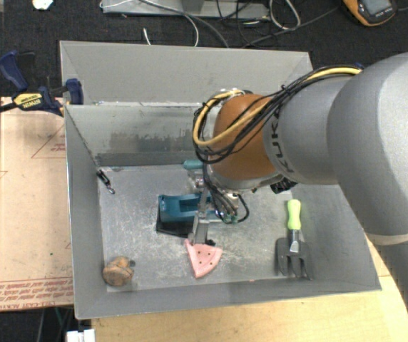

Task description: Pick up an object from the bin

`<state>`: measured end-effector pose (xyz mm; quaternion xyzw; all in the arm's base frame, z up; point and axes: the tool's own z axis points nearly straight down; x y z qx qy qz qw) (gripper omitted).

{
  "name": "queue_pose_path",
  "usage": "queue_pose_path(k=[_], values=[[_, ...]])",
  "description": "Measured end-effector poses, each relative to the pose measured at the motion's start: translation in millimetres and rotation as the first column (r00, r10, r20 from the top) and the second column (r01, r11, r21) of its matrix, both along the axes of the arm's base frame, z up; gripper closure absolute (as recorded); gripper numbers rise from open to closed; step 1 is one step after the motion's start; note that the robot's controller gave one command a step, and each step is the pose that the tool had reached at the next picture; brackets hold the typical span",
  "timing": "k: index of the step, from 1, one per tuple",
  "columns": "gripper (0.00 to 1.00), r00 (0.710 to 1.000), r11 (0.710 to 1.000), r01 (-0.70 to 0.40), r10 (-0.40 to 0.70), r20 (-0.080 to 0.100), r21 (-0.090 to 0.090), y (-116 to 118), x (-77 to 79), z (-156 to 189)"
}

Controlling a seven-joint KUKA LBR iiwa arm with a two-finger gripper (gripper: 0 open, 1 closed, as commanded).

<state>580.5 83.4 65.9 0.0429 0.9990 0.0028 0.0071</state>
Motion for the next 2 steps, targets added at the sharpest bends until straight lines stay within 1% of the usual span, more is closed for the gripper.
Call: queue_pose_path(k=[1,2], values=[[1.00,1.000,1.000,0.018,-0.018,0.007,0.001,9.9,0.1,5.3],[1.00,1.000,1.000,0.018,-0.018,0.007,0.001,9.8,0.1,5.3]])
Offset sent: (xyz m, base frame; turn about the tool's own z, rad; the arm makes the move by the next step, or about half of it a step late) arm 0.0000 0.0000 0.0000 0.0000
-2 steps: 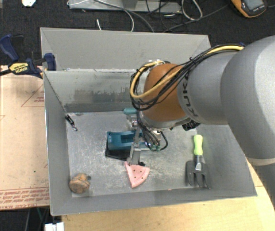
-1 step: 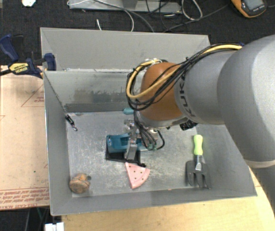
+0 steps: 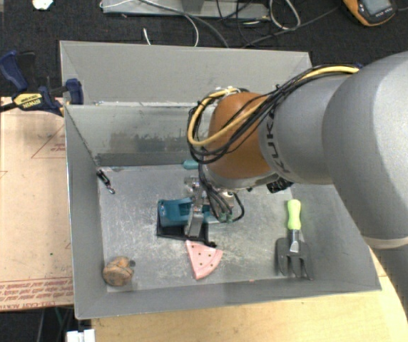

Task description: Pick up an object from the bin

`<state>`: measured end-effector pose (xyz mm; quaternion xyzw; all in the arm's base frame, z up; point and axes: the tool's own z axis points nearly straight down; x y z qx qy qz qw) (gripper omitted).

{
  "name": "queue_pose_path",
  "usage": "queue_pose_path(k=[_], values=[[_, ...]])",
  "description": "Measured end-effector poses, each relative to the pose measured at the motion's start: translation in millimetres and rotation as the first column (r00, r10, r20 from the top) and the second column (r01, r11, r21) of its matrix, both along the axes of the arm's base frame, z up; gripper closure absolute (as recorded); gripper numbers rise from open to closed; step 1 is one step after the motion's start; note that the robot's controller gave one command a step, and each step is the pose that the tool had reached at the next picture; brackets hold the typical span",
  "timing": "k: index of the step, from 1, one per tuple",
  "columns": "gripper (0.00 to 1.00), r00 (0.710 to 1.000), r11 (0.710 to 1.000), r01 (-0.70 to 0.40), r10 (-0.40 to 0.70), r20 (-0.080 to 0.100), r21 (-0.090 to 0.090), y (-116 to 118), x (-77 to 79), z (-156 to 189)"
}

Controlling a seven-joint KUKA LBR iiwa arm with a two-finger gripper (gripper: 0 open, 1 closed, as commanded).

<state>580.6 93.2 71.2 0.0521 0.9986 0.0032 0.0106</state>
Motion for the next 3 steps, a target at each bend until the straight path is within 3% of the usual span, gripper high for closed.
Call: queue_pose_path(k=[2,3], values=[[1.00,1.000,1.000,0.000,0.000,-0.015,-0.001,0,-4.6,45],[1.00,1.000,1.000,-0.001,0.001,-0.006,0.001,0,-2.5,82]])
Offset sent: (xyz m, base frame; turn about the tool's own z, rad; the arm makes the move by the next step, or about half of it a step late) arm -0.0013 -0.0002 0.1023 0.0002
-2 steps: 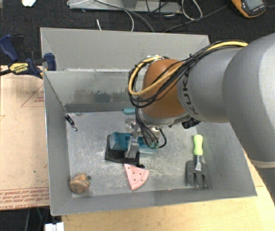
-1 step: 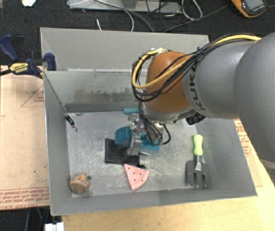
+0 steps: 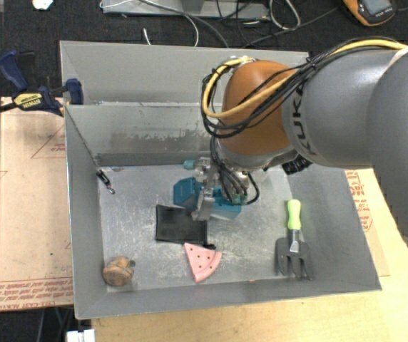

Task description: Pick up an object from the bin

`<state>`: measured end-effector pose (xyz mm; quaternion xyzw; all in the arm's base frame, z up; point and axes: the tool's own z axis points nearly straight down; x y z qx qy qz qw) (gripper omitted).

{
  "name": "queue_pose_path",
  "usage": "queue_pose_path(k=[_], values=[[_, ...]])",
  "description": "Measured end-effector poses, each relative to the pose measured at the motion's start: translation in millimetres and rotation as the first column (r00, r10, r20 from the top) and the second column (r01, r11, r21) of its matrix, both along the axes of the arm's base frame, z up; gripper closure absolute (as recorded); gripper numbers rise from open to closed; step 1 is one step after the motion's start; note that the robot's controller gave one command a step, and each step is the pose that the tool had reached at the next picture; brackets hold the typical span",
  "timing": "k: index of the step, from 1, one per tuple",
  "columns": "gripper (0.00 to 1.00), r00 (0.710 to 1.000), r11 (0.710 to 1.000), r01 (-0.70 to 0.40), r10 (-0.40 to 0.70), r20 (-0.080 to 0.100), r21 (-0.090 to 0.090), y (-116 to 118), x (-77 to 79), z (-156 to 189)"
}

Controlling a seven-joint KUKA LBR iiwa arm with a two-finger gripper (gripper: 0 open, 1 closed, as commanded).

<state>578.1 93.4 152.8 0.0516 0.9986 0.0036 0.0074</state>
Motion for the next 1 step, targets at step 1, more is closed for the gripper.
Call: queue_pose_path(k=[1], values=[[1.00,1.000,1.000,-0.001,0.001,-0.014,-0.001,-0.2,-3.1,38.8]])
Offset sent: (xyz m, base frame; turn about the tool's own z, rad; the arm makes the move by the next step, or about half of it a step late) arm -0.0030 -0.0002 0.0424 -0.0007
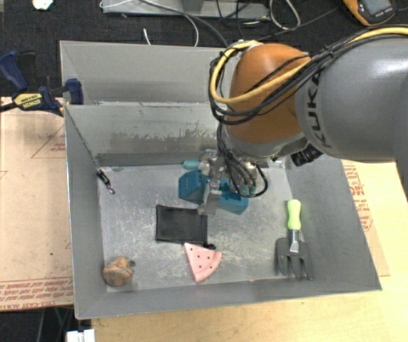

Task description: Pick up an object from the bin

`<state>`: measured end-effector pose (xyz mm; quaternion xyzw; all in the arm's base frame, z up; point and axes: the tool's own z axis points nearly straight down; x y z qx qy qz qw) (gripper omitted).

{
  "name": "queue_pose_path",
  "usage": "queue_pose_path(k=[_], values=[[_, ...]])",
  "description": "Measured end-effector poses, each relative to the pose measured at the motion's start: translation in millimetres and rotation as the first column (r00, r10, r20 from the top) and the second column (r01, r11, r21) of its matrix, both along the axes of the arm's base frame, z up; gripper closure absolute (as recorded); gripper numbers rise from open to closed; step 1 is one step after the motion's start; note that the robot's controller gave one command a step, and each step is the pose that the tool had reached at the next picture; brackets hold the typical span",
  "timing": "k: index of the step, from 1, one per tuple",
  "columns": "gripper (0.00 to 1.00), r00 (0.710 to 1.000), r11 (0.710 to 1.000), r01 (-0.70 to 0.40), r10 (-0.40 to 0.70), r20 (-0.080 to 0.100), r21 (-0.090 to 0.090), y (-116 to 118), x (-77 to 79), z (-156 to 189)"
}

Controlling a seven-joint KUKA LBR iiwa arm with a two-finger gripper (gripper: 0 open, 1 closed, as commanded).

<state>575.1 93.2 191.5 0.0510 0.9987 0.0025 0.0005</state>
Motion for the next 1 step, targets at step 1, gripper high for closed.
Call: queue_pose_path(k=[1], values=[[1.00,1.000,1.000,0.000,0.000,0.007,0.001,0.2,1.9,42.8]])
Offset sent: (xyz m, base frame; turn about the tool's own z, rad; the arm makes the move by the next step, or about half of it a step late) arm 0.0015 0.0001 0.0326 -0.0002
